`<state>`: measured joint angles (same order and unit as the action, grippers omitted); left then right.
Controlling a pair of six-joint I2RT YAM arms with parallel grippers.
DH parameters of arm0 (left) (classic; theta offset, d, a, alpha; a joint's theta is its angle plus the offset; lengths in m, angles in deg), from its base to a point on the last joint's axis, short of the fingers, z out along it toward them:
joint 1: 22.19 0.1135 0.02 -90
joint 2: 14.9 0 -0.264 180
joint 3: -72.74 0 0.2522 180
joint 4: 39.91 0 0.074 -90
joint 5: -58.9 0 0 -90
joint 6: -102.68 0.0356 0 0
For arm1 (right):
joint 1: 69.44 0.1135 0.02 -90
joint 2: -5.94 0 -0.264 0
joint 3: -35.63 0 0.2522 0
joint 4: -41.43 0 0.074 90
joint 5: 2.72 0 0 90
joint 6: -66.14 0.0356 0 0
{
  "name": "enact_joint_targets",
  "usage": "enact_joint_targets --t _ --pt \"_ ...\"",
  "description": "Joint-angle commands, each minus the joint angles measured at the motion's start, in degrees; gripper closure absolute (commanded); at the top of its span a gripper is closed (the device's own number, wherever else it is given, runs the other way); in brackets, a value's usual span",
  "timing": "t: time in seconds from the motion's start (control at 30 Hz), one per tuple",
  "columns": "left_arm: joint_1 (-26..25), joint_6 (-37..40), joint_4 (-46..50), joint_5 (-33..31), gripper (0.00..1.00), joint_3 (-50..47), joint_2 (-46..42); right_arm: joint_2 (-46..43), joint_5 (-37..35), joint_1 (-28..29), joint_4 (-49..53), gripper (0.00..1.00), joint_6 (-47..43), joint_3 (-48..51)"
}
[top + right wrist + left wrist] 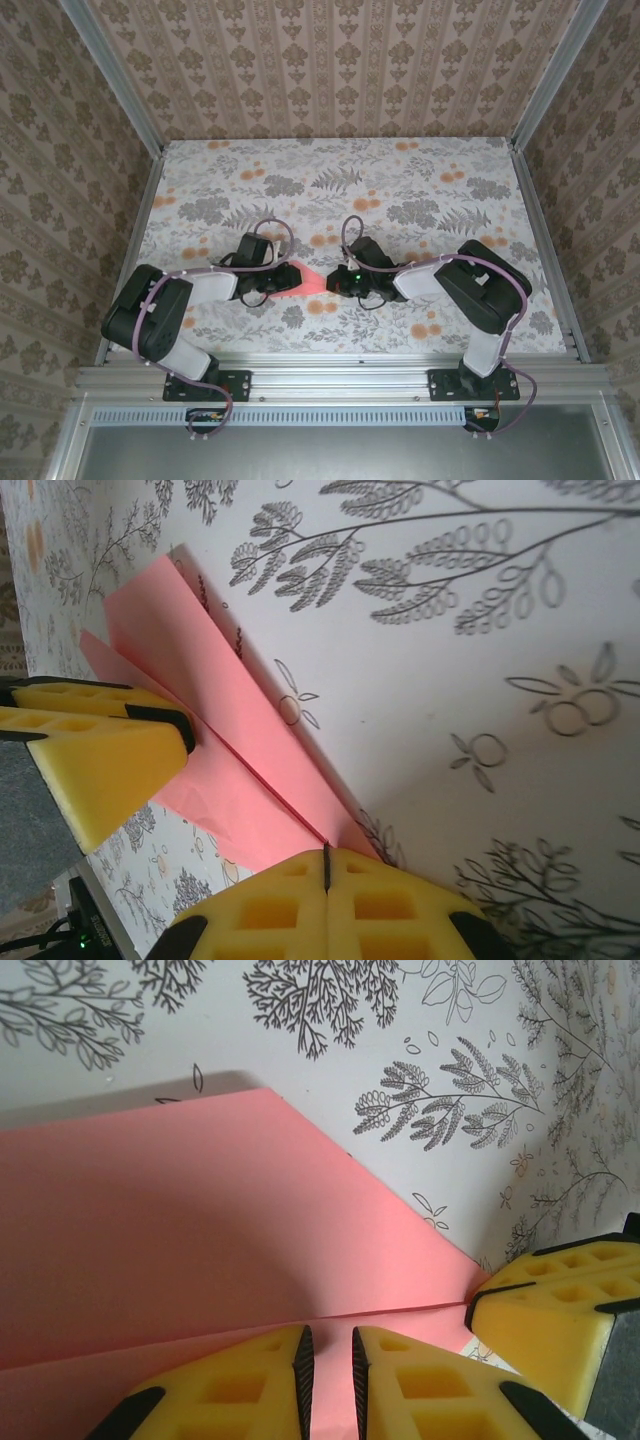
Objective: Fold a paper plane with a square sheet of paper (pick it up from the middle)
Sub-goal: Fourth fold the wing at the center of the table.
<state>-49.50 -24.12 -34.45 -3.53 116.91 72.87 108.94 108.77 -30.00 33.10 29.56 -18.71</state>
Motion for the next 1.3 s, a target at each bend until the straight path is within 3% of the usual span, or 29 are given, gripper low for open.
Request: enact_joint_targets --t 0.0,0.37,0.53,0.8,1.27 --pt "3.1 4.2 6.4 -5.5 0.78 -1.9 3.2 -0.2 -3.9 -2.9 8.3 0.98 -2.1 4.1" --pt "3.6 5.4 5.4 -3.1 0.78 -0.9 5.3 -6.6 -2.5 -5.4 12.9 0.97 -6.0 4.6" --pt "3.6 6.4 5.0 -1.5 0.79 -0.1 5.7 -7.2 3.3 -5.3 16.6 0.88 -11.8 -2.8" --pt "3.6 11.1 6.6 0.9 0.78 2.9 4.7 -0.4 8.6 -5.6 25.4 0.76 -21.5 -14.1" --pt "3.7 19.4 23.4 3.1 0.70 21.7 4.7 5.0 15.9 -5.3 22.2 0.69 -21.8 -16.4"
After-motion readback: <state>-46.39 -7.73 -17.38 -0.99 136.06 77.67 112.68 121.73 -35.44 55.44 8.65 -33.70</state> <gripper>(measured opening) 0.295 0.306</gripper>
